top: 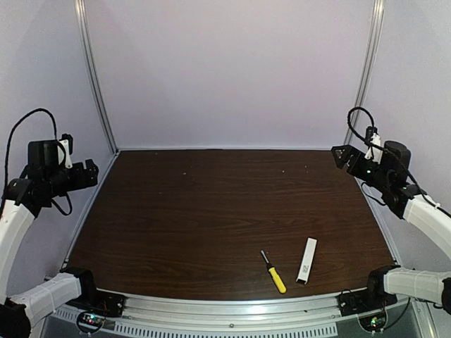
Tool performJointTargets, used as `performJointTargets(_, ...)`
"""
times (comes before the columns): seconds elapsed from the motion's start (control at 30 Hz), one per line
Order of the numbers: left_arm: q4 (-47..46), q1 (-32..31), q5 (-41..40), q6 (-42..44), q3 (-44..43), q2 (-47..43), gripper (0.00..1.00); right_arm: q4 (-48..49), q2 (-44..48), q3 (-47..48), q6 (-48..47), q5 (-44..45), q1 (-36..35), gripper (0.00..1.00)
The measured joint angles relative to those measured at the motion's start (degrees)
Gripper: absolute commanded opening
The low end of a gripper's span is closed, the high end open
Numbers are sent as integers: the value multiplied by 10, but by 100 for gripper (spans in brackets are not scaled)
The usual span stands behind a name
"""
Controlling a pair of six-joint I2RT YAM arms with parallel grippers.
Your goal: Unload the batteries from the remote control
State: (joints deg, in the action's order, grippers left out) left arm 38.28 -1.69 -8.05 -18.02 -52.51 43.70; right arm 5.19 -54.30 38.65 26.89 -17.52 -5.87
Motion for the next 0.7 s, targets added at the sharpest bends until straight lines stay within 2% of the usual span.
performJointTargets(0.33,-1,0,37,8,15,5,97,-104,10,33,21,6,0,100)
performJointTargets(0.7,-6,0,47,9,21,7,97,-300,-14,95,33,72,0,100)
